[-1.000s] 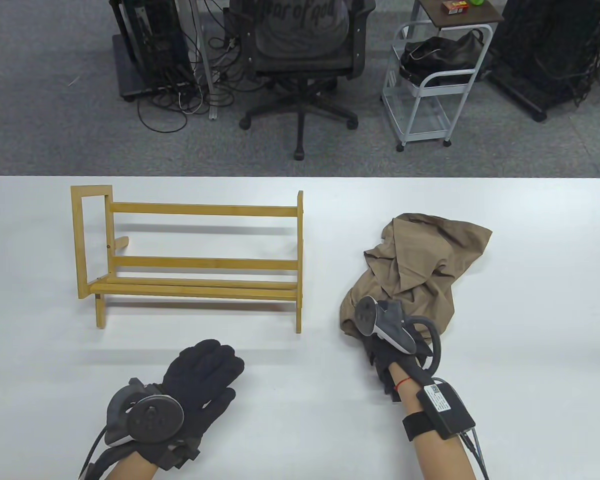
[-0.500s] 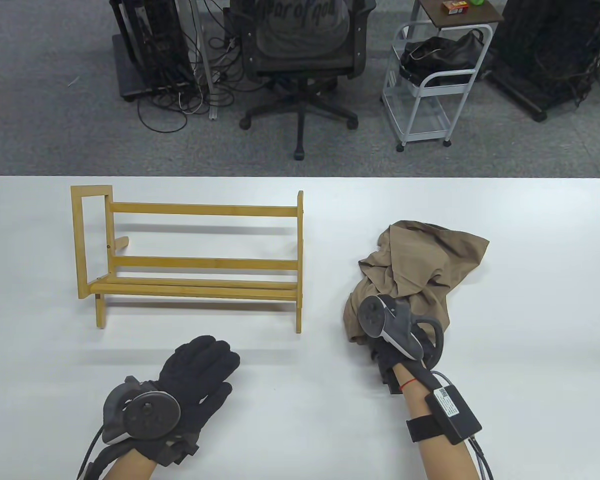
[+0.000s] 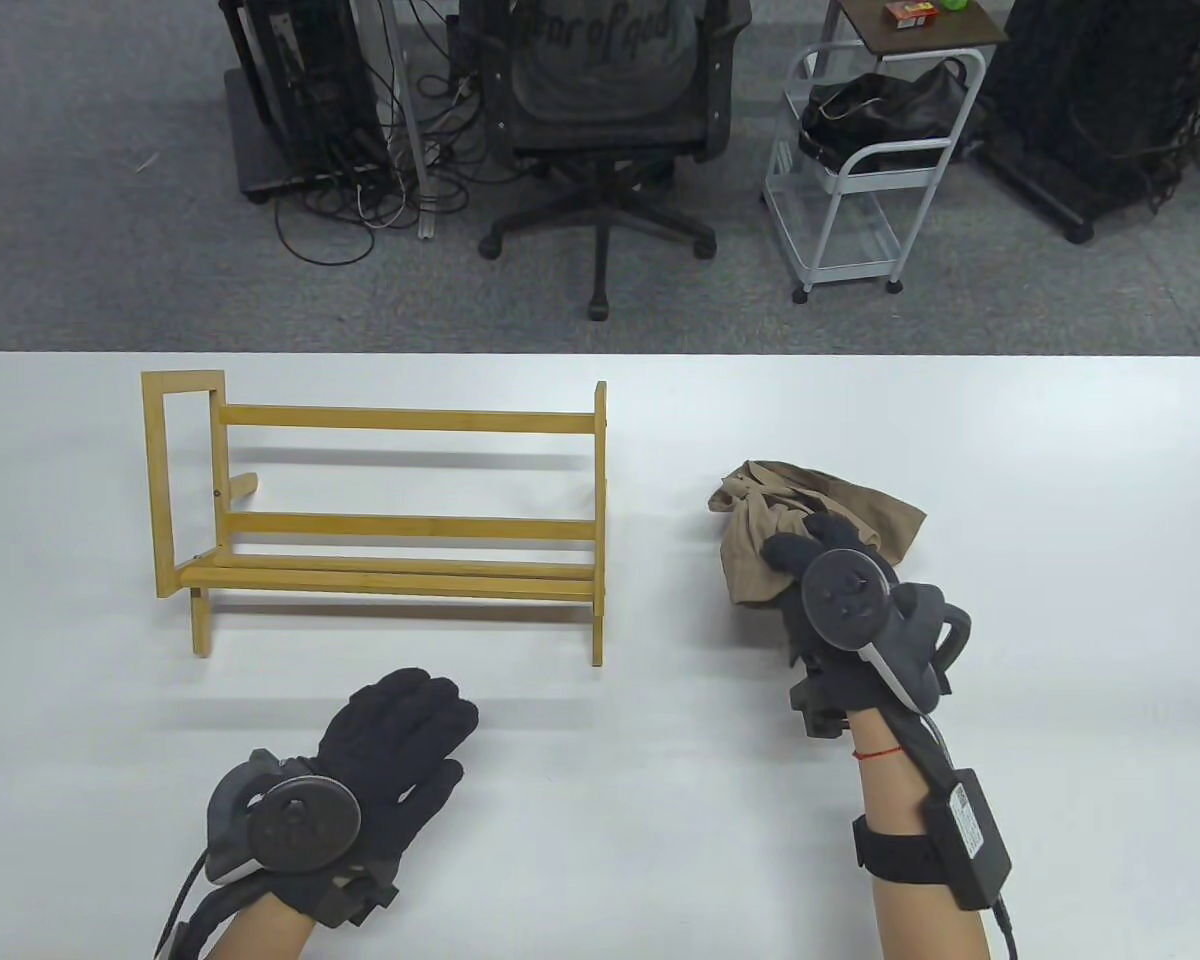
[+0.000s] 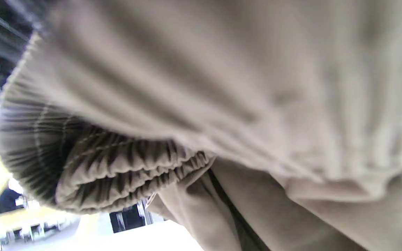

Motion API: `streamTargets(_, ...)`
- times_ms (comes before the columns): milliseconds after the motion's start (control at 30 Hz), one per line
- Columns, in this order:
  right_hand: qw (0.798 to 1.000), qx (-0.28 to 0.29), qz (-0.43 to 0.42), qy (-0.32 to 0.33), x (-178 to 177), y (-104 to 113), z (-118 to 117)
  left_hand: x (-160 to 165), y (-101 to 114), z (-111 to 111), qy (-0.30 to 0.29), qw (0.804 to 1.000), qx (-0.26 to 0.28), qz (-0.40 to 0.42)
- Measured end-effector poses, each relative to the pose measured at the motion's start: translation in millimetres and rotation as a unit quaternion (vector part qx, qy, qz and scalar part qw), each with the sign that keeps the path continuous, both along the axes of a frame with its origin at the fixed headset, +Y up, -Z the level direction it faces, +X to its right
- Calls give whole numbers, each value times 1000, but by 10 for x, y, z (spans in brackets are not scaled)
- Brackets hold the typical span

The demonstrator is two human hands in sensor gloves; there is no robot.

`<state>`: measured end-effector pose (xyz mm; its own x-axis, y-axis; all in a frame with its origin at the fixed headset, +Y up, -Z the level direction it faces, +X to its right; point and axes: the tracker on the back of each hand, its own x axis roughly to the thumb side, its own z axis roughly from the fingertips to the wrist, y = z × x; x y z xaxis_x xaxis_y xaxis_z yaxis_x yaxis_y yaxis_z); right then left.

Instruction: Hang shorts on book rack

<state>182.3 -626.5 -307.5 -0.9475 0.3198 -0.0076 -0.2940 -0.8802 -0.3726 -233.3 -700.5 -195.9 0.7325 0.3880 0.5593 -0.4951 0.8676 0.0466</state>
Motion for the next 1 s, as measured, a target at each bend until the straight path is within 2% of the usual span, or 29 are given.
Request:
streamTargets(167, 998, 52, -31, 0, 80, 359, 181, -1, -1, -5, 0, 1000, -1, -2)
streamTargets(533, 992, 114, -51, -1, 110, 879, 509, 7, 0, -4, -2, 1000, -1, 0)
streamTargets(1000, 972, 204, -103, 48, 210, 1172, 1035, -7, 4, -9, 2, 1000, -3, 5)
